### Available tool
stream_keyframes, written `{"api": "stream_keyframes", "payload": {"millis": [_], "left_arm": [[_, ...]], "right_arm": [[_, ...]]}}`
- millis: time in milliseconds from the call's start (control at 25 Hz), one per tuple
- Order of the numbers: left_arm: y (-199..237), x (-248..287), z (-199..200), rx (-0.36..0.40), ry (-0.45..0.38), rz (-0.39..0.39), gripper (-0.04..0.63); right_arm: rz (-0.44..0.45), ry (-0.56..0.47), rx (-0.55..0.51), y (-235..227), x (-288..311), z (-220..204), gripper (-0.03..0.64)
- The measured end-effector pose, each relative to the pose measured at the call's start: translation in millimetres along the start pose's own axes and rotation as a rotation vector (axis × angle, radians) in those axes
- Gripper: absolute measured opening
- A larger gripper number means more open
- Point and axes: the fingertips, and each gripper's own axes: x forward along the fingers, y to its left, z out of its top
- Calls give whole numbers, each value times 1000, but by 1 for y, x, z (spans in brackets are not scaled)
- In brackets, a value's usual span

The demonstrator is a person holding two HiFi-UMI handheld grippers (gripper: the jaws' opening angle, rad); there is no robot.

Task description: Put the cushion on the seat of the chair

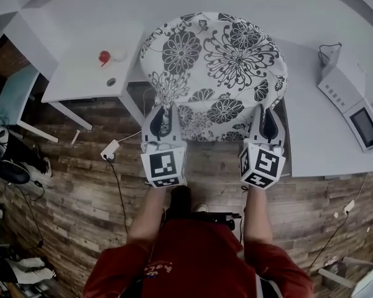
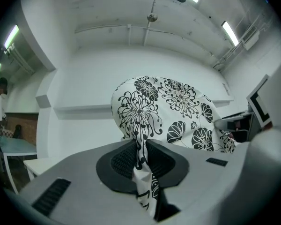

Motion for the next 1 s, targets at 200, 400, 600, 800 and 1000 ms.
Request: {"api": "stream_keyframes", "payload": {"millis": [200,400,600,800,1000], "left_arm": [[0,2,-2,-11,-16,-4,55],[1,4,-2,-11,-45,3,55],[1,6,-2,-6,-62,-15,55],[3,12,-6,-16,-76,-36,55],[5,14,-7,-27,-86,-67,55]], "right_arm": [[-7,-5,-14,0,0,-1,58],[-5,-33,-29,1,1,0,58],[-25,-49,-26,0,1,-1,58],[-49,-53,-41,2,2,-3,58],[-83,-49,-60,5,-4,-3,58]]}}
